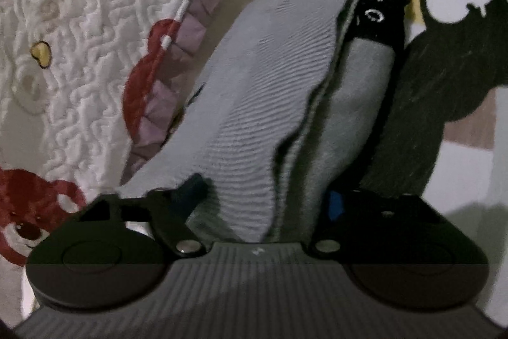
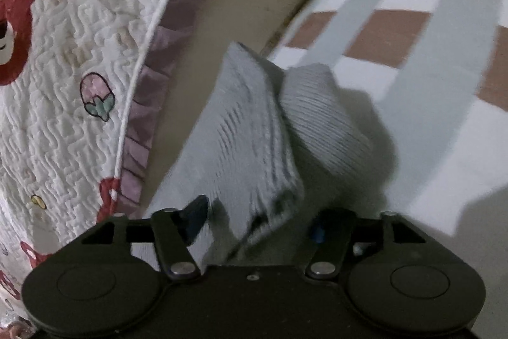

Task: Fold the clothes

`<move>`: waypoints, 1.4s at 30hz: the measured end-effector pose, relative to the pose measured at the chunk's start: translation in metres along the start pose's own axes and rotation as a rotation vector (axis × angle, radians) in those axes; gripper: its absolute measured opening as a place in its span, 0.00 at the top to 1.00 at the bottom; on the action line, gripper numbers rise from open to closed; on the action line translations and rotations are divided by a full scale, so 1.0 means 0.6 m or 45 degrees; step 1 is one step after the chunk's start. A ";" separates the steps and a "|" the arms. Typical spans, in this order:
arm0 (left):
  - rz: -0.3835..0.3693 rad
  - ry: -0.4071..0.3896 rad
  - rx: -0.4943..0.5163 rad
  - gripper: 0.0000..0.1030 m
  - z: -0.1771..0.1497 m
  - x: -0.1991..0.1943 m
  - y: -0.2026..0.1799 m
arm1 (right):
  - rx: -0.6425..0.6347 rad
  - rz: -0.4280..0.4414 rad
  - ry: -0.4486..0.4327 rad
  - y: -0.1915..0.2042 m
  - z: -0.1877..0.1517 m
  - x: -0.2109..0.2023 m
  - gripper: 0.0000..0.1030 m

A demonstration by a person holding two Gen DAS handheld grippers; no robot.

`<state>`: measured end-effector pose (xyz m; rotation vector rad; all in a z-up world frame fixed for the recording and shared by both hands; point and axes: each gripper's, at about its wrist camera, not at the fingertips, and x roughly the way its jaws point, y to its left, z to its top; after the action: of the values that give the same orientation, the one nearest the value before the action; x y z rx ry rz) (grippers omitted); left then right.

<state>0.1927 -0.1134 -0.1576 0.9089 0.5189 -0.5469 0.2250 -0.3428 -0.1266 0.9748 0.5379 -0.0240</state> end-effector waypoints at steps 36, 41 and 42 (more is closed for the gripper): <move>-0.456 0.156 -0.299 0.42 -0.078 -0.220 -0.002 | -0.286 -0.128 0.139 -0.083 -0.125 -0.317 0.67; -0.736 0.142 -0.366 0.41 -0.069 -0.266 0.056 | -0.276 -0.125 0.136 -0.084 -0.127 -0.318 0.66; -0.801 0.110 -0.483 0.41 -0.068 -0.274 0.083 | -0.285 -0.125 0.133 -0.082 -0.127 -0.319 0.66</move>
<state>0.0940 -0.0181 -0.0459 0.3939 0.9619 -0.9396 0.0138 -0.3519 -0.1135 0.7332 0.6693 -0.0006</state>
